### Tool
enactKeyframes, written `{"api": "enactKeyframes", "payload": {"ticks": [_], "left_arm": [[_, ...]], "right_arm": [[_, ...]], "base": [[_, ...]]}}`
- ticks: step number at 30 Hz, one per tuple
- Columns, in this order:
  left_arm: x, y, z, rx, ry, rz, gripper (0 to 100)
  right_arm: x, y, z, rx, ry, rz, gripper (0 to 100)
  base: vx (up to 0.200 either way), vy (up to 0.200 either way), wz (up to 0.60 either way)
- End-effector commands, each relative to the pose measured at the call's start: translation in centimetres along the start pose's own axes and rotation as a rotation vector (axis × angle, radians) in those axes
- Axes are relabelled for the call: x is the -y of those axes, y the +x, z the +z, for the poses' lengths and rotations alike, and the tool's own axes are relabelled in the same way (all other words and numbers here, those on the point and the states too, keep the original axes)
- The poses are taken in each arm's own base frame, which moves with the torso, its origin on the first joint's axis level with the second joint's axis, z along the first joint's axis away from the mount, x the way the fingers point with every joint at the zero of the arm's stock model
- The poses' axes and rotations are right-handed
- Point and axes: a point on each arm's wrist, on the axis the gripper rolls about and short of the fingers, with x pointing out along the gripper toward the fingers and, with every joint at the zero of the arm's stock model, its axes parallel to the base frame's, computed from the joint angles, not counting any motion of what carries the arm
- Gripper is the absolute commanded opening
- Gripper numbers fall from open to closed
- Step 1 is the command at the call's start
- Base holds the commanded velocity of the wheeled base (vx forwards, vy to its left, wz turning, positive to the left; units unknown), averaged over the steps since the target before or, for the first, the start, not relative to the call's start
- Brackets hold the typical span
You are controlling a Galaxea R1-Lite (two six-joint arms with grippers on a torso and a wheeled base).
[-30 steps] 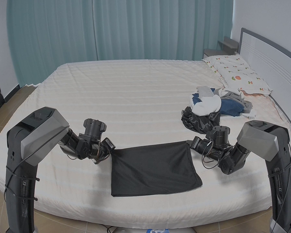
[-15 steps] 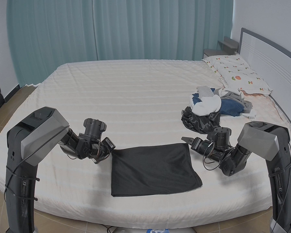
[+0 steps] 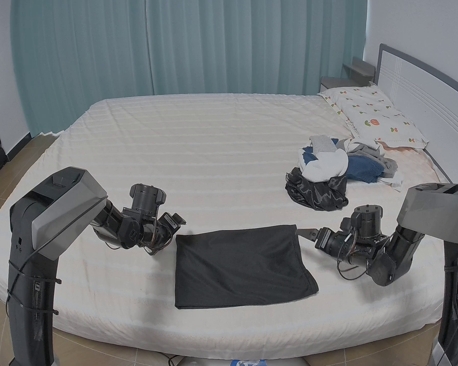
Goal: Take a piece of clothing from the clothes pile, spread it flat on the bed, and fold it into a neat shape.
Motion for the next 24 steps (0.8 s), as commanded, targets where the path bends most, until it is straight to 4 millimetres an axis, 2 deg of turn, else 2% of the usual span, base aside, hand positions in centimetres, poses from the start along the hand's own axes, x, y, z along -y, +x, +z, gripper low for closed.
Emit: {"api": "enactKeyframes", "payload": {"ticks": [1,11,12,17,24], "left_arm": [[0.3,-0.4,0.7,0.028,-0.043,-0.039,100],[0.2,-0.2,0.6,0.027,-0.04,-0.038,100],[0.2,-0.2,0.6,0.027,-0.04,-0.038,100],[0.2,-0.2,0.6,0.027,-0.039,-0.038,100],[0.2,-0.2,0.6,0.028,-0.039,-0.037,100]], "right_arm": [[0.4,-3.5,-2.2,-0.111,0.01,-0.011,100],[0.8,-4.2,-4.8,-0.212,-0.064,-0.027,100],[0.9,-4.3,-5.0,-0.218,-0.073,-0.028,0],[1.4,-5.5,-5.9,-0.266,-0.123,-0.055,0],[2.1,-6.3,-6.1,-0.277,-0.13,-0.08,0]], "base": [[0.0,0.0,0.0],[0.0,0.0,0.0],[0.0,0.0,0.0],[0.0,0.0,0.0],[0.0,0.0,0.0]]}}
